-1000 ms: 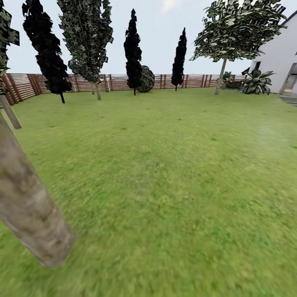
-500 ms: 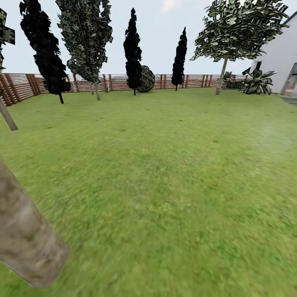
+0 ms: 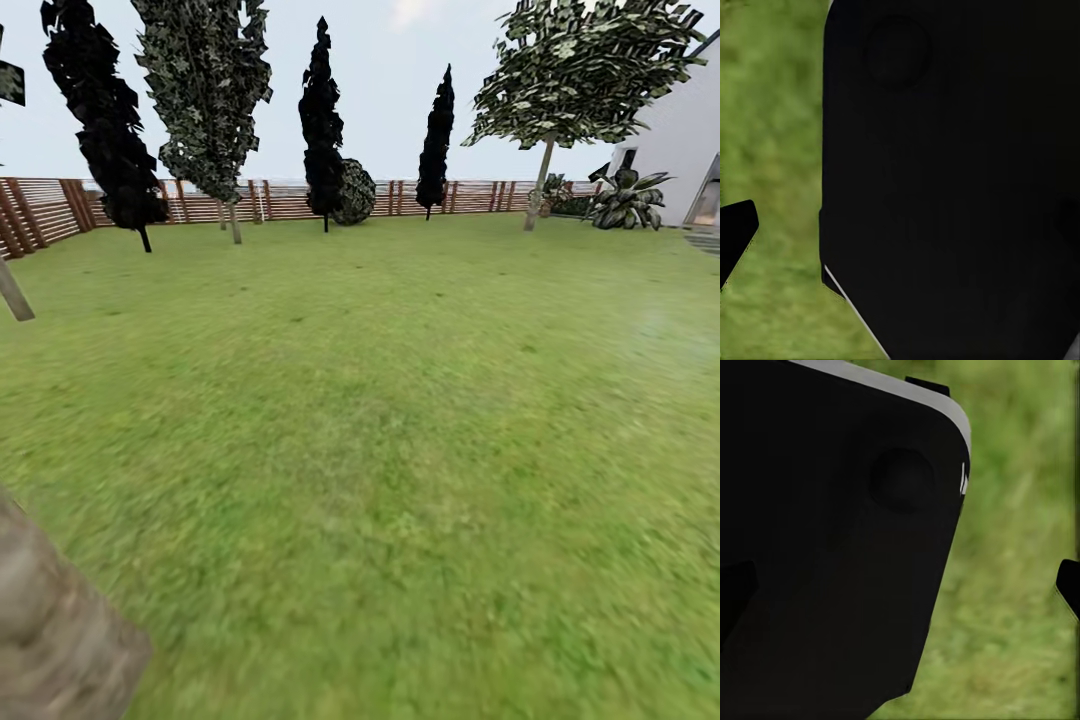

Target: Take the three Easter eggs out of the wicker basket on the lawn in the garden, then place them on the lawn next to a single tree (choose any tree) so that all three eggs are next to the same tree and none are left in the basket.

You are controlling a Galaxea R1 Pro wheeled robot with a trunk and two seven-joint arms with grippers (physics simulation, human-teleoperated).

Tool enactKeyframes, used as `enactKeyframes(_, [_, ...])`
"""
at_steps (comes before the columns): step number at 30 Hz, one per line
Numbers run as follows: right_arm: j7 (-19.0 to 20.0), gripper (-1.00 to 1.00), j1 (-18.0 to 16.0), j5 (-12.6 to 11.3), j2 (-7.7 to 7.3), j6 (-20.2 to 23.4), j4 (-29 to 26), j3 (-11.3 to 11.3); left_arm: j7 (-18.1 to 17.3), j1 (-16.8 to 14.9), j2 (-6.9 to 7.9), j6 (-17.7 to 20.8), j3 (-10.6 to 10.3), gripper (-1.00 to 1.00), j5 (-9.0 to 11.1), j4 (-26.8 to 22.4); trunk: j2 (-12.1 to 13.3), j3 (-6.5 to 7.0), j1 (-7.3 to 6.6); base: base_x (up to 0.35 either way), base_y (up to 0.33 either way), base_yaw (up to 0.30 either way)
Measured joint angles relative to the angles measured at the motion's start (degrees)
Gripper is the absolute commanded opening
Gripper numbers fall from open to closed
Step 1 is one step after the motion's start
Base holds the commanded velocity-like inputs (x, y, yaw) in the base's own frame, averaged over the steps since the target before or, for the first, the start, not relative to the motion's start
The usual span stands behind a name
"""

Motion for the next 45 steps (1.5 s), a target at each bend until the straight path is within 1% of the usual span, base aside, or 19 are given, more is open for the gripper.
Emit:
enactKeyframes(37, [0.0, 1.0, 0.0, 0.1, -0.1, 0.0, -0.1, 0.0, 0.0, 0.0, 0.06, 0.0, 0.0, 1.0, 0.0, 0.0, 0.0, 0.0, 0.0, 0.326, 0.0, 0.0])
enactKeyframes(45, [0.0, 1.0, 0.0, -0.4, -0.13, 0.0, 0.0, -0.1, 0.0, 0.0, 0.08, 0.0, 0.0, 1.0, 0.0, 0.0, 0.0, 0.0, 0.0, 0.326, 0.0, 0.0])
